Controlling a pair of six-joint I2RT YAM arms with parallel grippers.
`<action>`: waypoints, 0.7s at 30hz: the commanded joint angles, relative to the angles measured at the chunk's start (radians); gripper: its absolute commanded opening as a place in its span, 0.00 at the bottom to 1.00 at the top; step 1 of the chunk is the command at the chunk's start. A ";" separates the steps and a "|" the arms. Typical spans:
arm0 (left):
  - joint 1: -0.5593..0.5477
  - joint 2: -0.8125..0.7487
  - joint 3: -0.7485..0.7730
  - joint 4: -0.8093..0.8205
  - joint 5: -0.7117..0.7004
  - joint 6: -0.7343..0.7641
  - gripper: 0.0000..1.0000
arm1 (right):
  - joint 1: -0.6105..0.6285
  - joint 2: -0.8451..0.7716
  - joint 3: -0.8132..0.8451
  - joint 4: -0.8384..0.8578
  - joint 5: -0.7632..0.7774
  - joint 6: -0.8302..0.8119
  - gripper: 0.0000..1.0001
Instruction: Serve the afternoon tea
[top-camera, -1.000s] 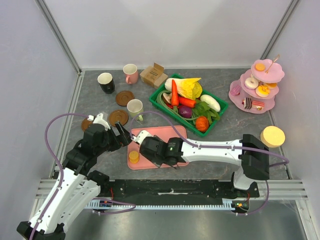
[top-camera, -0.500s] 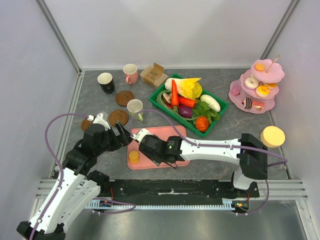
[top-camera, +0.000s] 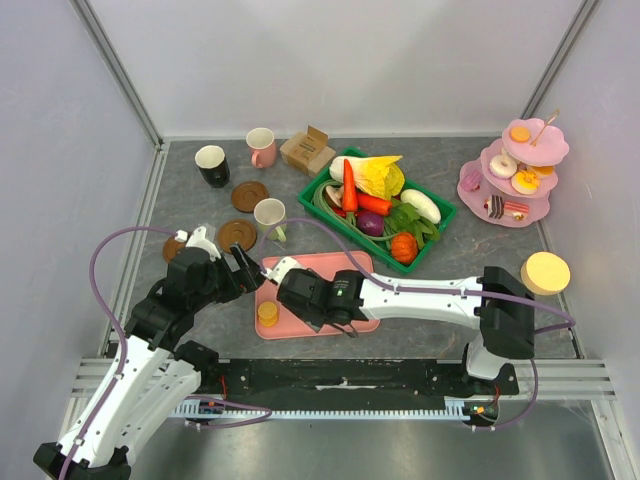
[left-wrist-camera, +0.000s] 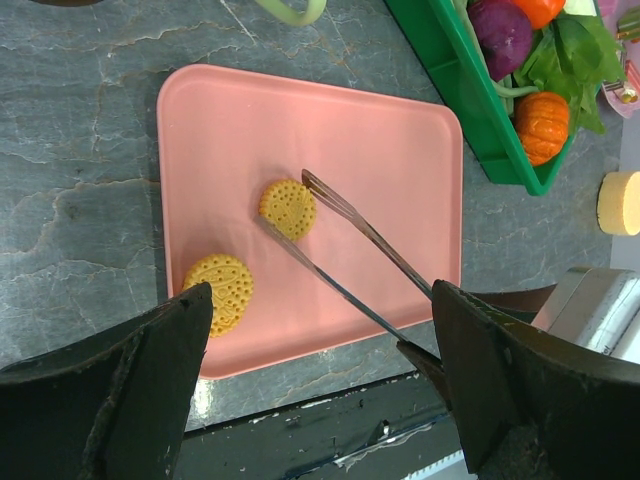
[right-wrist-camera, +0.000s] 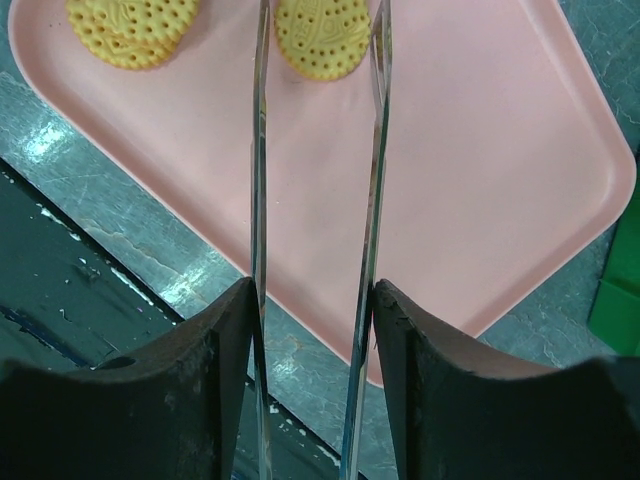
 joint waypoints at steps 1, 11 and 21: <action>-0.001 -0.006 0.010 -0.002 -0.015 0.001 0.96 | 0.007 0.024 0.062 -0.044 -0.003 -0.032 0.58; -0.003 0.000 0.010 -0.002 -0.028 0.004 0.96 | 0.017 0.047 0.103 -0.089 0.020 -0.051 0.55; -0.001 -0.001 0.012 -0.002 -0.032 0.005 0.96 | 0.017 0.059 0.162 -0.145 0.114 -0.048 0.49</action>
